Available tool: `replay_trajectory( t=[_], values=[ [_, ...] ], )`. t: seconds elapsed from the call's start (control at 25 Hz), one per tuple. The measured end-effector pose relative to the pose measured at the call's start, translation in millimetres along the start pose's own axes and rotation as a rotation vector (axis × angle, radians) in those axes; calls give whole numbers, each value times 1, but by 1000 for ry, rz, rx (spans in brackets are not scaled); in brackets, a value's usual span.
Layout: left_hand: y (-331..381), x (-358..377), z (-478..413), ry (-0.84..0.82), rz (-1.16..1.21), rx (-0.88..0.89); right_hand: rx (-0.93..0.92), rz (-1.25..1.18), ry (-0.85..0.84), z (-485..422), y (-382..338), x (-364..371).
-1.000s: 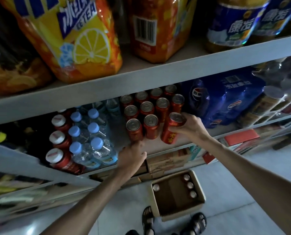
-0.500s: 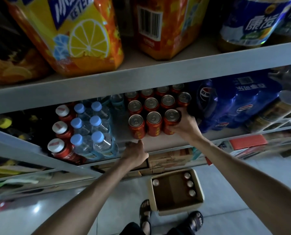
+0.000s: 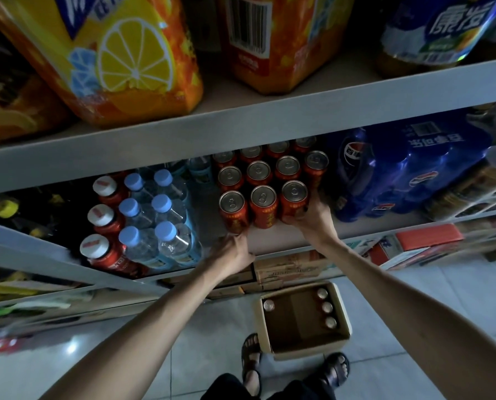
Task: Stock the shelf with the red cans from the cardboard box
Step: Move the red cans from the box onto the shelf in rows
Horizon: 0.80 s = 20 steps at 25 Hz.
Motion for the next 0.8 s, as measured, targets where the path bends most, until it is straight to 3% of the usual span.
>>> replay_trajectory(
  t=[0.56, 0.8],
  values=[
    [9, 8, 1, -70, -103, -21, 15, -37, 24, 4, 1, 3],
    [7, 12, 9, -14, -171, 46, 125, 85, 61, 27, 5, -4]
  ],
)
Point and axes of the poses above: each hand's wrist, its own z-axis away from the middle knuckle, its own x-axis out of the palm, y = z × x, the point moved 9 cm from there along -z, towards the middle knuckle, and after that the axes turned 6 degrees about -x, right-handed, at the moved point
